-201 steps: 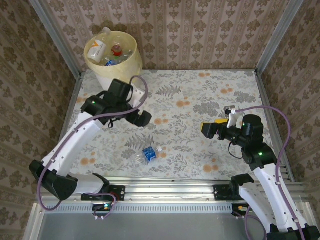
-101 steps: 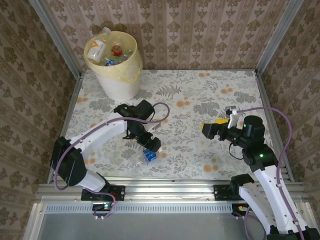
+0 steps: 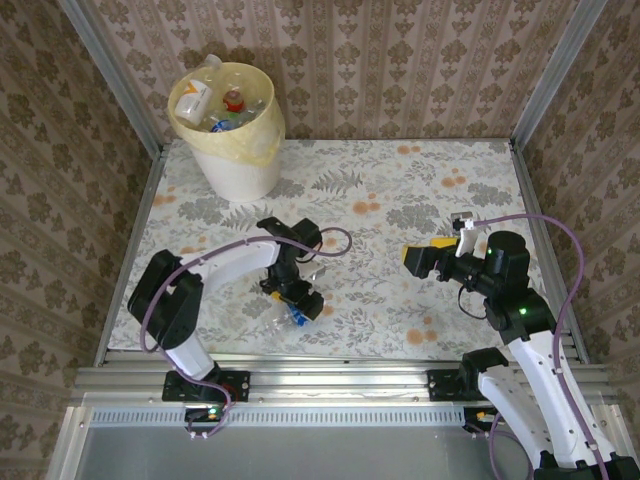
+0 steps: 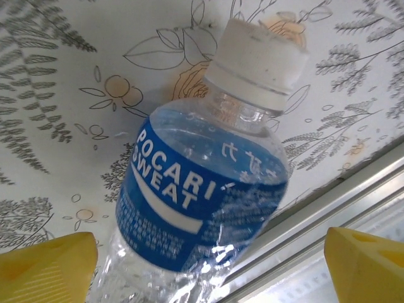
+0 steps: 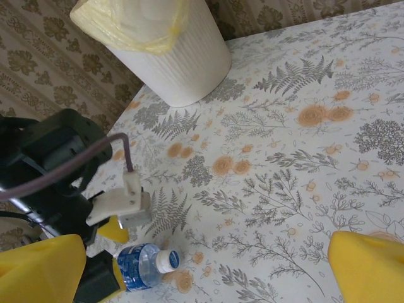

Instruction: Throw the plastic bottles in the bin

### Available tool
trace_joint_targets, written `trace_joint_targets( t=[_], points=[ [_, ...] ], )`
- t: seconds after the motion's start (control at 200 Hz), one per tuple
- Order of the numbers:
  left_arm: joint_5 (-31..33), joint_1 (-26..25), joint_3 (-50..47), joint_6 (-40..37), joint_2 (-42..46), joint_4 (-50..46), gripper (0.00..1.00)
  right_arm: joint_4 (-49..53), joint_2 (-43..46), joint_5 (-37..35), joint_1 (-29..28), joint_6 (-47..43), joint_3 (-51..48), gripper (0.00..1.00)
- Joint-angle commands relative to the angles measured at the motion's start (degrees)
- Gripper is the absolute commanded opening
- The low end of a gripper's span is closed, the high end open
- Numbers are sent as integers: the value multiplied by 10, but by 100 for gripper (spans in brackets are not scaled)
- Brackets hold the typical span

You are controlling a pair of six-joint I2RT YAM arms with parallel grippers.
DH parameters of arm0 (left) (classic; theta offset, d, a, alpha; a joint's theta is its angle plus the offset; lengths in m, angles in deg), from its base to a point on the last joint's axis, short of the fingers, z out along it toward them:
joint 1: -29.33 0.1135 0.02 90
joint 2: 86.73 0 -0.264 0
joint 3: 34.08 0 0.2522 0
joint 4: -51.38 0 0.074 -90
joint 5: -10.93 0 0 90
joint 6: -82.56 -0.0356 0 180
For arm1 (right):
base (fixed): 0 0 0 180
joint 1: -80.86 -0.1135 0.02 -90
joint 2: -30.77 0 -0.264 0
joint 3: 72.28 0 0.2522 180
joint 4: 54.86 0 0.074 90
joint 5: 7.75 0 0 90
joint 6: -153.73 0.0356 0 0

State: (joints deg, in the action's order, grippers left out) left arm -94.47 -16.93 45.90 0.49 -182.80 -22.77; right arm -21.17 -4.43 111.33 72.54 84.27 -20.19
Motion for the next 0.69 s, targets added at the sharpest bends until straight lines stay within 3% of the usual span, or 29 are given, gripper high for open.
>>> trace_joint_targets(
  t=[0.0,0.69],
  points=[
    [5,-7,-8,7,-20,1,91,-5,6,5,-4,6,9,100],
    [-2,-5,-45,18,-38,60,63,-17,-1,3,-4,8,11,100]
  ],
)
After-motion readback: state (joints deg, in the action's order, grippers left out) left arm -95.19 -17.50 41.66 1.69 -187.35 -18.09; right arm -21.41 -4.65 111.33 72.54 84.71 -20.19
